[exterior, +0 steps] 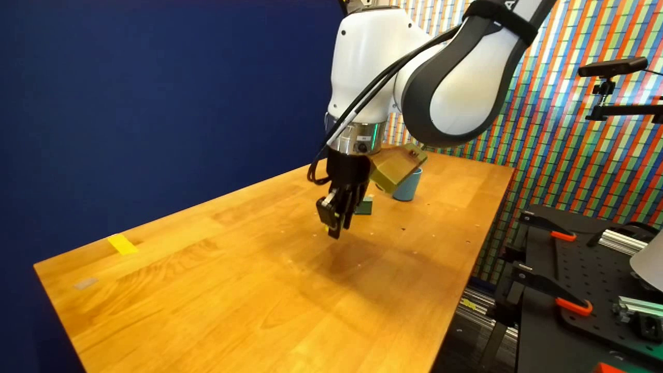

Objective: Put the yellow block in the cup

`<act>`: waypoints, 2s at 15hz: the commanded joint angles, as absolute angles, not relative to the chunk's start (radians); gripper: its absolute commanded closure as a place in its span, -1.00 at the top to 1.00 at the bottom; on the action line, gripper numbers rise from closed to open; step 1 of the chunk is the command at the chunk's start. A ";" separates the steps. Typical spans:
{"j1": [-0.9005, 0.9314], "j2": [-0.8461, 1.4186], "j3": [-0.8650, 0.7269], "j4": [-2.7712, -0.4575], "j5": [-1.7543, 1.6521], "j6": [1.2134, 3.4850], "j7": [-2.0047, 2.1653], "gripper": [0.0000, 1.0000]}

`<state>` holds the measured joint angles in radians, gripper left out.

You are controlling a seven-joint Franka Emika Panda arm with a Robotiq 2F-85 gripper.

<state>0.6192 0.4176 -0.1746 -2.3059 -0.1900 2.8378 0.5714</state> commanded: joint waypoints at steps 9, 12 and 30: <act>0.658 0.181 -0.621 -2.442 -0.648 2.733 1.022 -0.71; 0.655 0.194 -0.673 -2.458 -0.677 2.753 1.078 -0.71; 0.648 0.214 -0.712 -2.498 -0.648 2.779 1.154 1.00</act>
<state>0.6480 0.2138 -0.7118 -2.4985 -0.6482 2.7793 1.1545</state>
